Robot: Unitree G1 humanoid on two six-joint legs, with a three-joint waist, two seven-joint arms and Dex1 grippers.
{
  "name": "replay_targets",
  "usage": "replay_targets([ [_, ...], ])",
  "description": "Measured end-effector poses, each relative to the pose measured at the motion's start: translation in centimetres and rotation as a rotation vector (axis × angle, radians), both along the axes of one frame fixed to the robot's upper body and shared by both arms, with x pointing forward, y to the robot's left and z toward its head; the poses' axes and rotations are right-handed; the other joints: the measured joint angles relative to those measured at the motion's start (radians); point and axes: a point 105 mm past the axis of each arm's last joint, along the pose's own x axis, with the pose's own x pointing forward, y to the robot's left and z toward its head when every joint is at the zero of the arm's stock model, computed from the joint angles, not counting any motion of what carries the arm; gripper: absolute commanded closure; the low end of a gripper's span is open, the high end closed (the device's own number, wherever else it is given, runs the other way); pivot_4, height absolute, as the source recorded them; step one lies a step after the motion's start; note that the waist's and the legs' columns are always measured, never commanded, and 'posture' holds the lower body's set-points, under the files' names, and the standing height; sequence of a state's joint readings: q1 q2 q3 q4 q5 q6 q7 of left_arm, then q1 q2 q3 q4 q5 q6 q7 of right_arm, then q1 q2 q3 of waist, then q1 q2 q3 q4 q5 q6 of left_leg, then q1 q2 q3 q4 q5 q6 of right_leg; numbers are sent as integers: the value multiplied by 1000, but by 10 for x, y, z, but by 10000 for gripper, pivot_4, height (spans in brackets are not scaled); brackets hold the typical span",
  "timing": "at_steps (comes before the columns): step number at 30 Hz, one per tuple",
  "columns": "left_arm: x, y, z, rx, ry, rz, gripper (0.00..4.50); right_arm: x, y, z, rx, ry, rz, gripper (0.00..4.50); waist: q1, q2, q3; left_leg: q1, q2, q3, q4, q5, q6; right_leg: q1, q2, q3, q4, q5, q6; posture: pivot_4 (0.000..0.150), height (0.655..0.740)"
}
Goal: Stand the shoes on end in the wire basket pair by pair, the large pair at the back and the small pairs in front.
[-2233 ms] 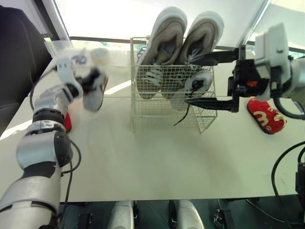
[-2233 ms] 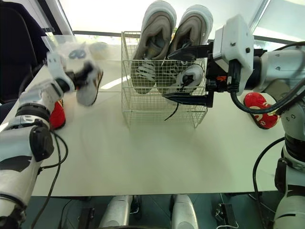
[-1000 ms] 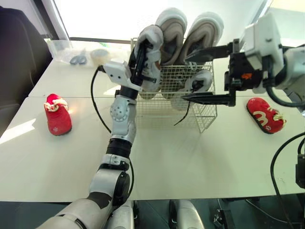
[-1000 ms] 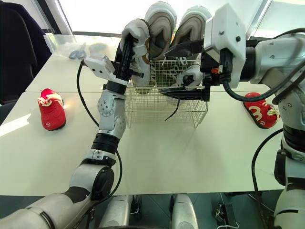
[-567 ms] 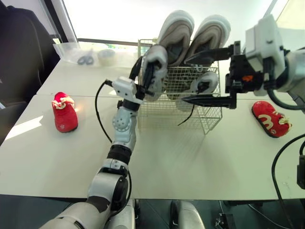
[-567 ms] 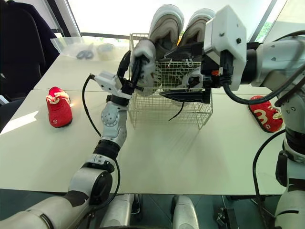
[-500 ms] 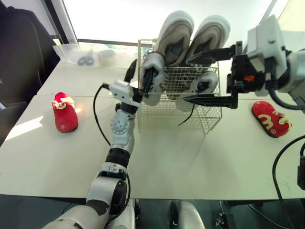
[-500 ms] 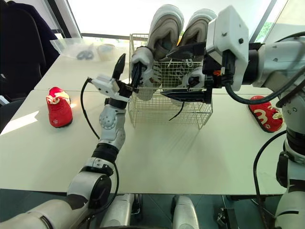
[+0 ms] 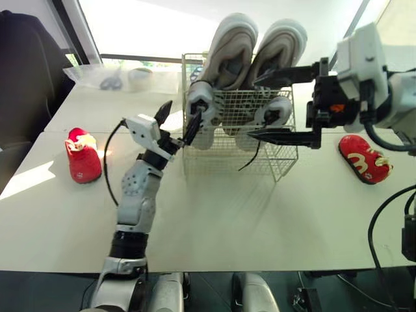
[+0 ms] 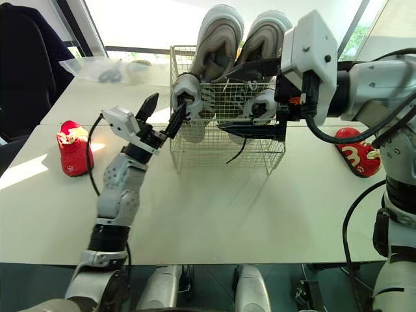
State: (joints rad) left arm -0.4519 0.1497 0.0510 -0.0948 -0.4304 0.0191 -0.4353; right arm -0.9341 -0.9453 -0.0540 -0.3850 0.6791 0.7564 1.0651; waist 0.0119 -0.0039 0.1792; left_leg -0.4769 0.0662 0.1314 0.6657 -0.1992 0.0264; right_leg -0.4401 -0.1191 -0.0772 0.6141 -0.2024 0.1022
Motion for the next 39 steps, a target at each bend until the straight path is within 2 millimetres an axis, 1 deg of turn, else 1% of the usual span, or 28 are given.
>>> replay_targets([
  [1,-4,2,3,6,13,-23,941,1,0,0,2,0,1,0,-2,0,0,0,0,0,0,0,0,0,0,0,0,0,0,1500,7400],
  [2,-10,8,5,42,42,-65,941,2,-1,-2,3,5,-6,0,-4,0,0,0,1,0,-1,0,0,-1,1,0,0,0,0,1500,7400],
  [3,-13,14,9,60,48,-72,941,4,-4,-4,2,14,-17,0,-6,0,0,0,1,0,-1,0,0,-1,1,0,0,0,0,1500,7400],
  [4,-18,23,16,69,53,-87,941,7,-8,-8,1,33,-36,0,-8,0,0,0,1,0,-1,0,-1,-2,1,0,0,0,0,1500,7400],
  [6,-28,34,29,90,69,-130,941,13,-18,-14,2,57,-88,0,-7,1,0,0,1,0,-1,0,-1,-1,1,0,0,0,0,1500,7400],
  [7,-34,38,35,109,97,-184,941,18,-26,-12,28,53,-139,0,-5,0,1,0,1,0,-1,0,-1,-1,1,0,1,0,0,1500,7400],
  [8,-37,40,37,128,113,-207,941,21,-31,-10,41,49,-171,0,-4,0,1,0,0,0,-1,0,-1,-1,1,0,0,0,0,1500,7400],
  [9,-42,42,40,160,151,-265,941,28,-44,-5,70,27,-249,0,-1,1,1,0,0,0,-1,0,-2,-2,0,0,0,0,0,1500,7400],
  [10,-48,45,45,194,175,-306,941,35,-61,2,100,3,-345,0,1,1,1,0,0,0,-1,0,-2,-2,0,0,0,0,0,1500,7400],
  [11,-51,47,50,204,174,-327,941,39,-72,5,119,-9,-403,0,2,1,1,0,0,1,-1,-1,-4,-2,0,0,-1,0,0,1500,7400],
  [13,-60,43,58,234,192,-420,941,49,-95,5,151,-32,-533,0,2,0,0,0,0,1,-1,-1,-4,-1,0,0,-1,0,0,1500,7400],
  [14,-64,41,61,251,203,-471,941,55,-111,1,166,-31,-619,0,2,0,0,0,0,1,-1,-1,-4,-1,0,0,-1,0,0,1500,7400],
  [15,-66,39,64,258,202,-504,941,61,-126,-5,178,-18,-695,0,2,0,0,0,-1,1,-1,-1,-4,0,0,0,-1,0,0,1500,7400],
  [16,-67,37,67,266,202,-540,941,68,-150,-16,188,1,-804,0,4,0,0,0,-1,1,-1,-1,-4,0,0,0,-1,0,0,1500,7400],
  [17,-68,35,68,274,204,-565,941,73,-173,-29,192,35,-907,0,5,0,0,0,-1,1,-1,-1,-4,1,0,0,-1,0,0,1500,7400],
  [18,-68,34,68,278,207,-585,941,77,-197,-47,190,83,-1010,0,3,0,0,0,-1,2,-1,0,-2,1,0,0,-1,0,0,1500,7400],
  [20,-68,27,62,286,232,-629,941,78,-227,-74,183,160,-1124,0,-2,1,1,0,-1,2,-1,1,-2,0,0,0,-1,0,1,1500,7400],
  [22,-68,20,57,283,246,-663,941,76,-247,-92,174,207,-1197,0,-8,3,1,1,-1,2,-3,3,-4,0,1,0,0,0,1,1500,7400],
  [23,-69,18,55,286,252,-673,941,75,-253,-97,165,220,-1218,0,-10,3,1,1,-1,1,-3,3,-5,0,1,0,0,0,2,1500,7400],
  [26,-71,17,50,289,265,-685,941,70,-277,-121,145,280,-1297,0,-23,3,1,2,0,1,-4,3,-5,0,2,0,0,1,4,1500,7400],
  [27,-72,17,48,293,274,-688,941,69,-283,-127,142,299,-1314,0,-24,3,1,2,0,1,-4,3,-5,0,2,0,0,1,4,1500,7400],
  [28,-75,16,43,298,293,-699,941,65,-295,-140,139,339,-1352,0,-27,3,1,2,0,1,-4,3,-5,1,2,0,0,0,3,1500,7400],
  [30,-75,17,41,299,303,-701,941,64,-300,-146,134,360,-1370,0,-27,3,1,3,0,1,-4,3,-5,0,2,0,0,-1,1,1500,7400],
  [33,-79,14,41,310,300,-703,941,70,-311,-153,162,399,-1399,0,-30,3,1,4,-1,0,-4,3,-5,2,2,0,0,-1,1,1500,7400],
  [37,-81,13,38,314,308,-696,941,80,-309,-169,180,471,-1396,0,-28,4,1,4,-1,0,-4,3,-5,2,2,0,0,-1,1,1500,7400],
  [39,-80,13,37,313,312,-692,941,82,-309,-174,179,492,-1400,0,-26,4,1,4,-1,0,-4,3,-5,2,2,0,0,-1,1,1500,7400],
])
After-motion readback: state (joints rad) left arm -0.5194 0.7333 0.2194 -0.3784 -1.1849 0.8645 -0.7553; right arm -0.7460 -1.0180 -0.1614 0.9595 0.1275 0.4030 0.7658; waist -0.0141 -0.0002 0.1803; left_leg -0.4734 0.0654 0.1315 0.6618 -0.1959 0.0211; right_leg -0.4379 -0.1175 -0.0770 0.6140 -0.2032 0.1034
